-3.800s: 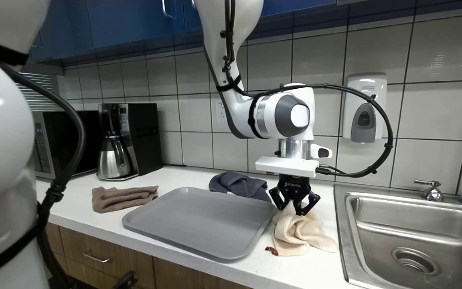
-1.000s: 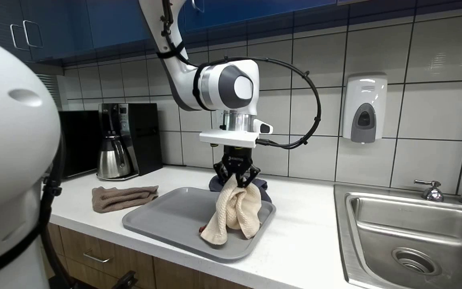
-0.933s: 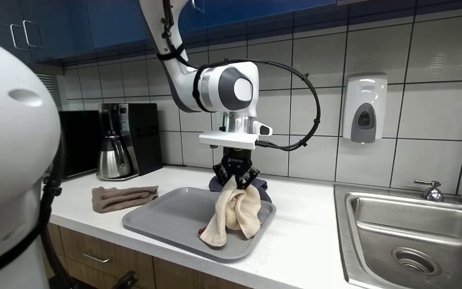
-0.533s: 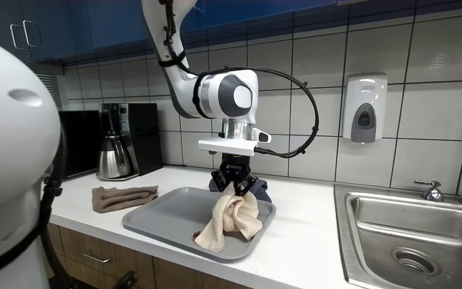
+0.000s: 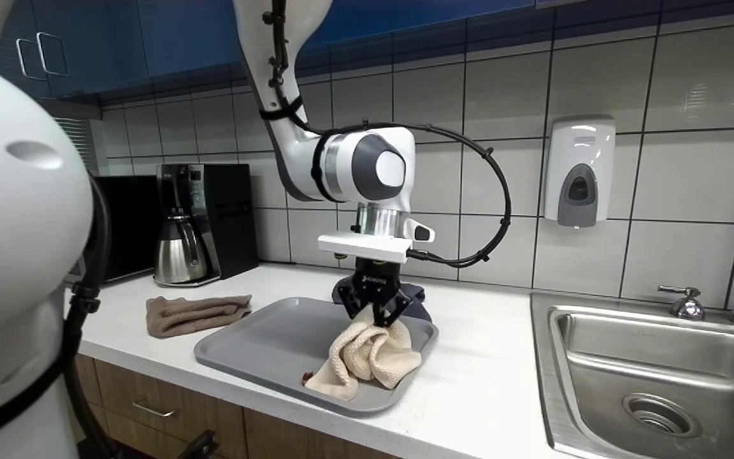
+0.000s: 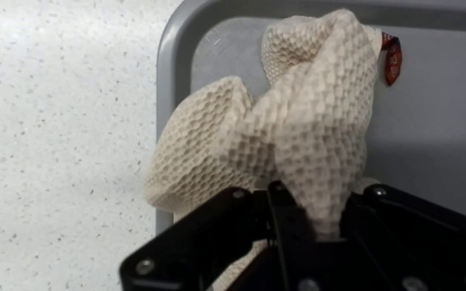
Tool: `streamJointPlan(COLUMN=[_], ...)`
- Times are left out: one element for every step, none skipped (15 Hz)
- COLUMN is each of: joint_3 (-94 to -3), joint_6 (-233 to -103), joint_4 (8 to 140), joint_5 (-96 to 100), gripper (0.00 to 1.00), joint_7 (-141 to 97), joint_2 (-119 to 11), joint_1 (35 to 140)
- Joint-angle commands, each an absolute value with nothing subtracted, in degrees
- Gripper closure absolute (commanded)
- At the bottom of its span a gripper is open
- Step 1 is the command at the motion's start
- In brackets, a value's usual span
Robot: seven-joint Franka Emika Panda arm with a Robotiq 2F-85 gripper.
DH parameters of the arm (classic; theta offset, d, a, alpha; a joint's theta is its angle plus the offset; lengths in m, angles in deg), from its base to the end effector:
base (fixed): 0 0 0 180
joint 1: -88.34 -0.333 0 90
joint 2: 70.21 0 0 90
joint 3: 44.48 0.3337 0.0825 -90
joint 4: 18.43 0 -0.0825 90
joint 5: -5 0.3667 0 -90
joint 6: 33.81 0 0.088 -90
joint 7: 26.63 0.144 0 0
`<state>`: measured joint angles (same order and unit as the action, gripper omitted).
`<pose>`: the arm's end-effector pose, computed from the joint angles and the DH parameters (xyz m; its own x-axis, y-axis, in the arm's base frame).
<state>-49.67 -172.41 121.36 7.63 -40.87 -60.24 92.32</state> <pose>0.4478 -0.0722 0.2141 0.9812 0.0551 -0.1849 0.0457 -0.9975 -0.0547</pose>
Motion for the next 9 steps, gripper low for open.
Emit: streamJointPlan(joint_3=[-49.11, -49.04, -49.02, -48.99, -48.93, -48.89, -48.86, -48.81, -48.76], joint_6=[-171.91, -171.79, -171.66, -171.56, -171.46, -171.35, -171.42, -171.36, -171.29], joint_4=[120.15, 120.24, 120.27, 120.37, 120.45, 120.46, 120.51, 120.56, 120.60], joint_5=[7.50, 7.31, 7.09, 6.88, 6.88, 6.70, 6.59, 6.64, 6.69], gripper=[0.65, 0.60, 0.51, 0.45, 0.36, 0.30, 0.21, 0.15, 0.06], joint_7=[-40.16, -40.21, -40.15, -40.21, -40.45, -40.45, -40.54, -40.75, -40.91], joint_2=[-59.04, -59.31, -59.65, -60.27, -60.80, -61.21, -61.58, -62.21, -62.81], joint_1=[93.38, 93.35, 93.28, 93.20, 93.19, 93.11, 93.08, 93.07, 93.05])
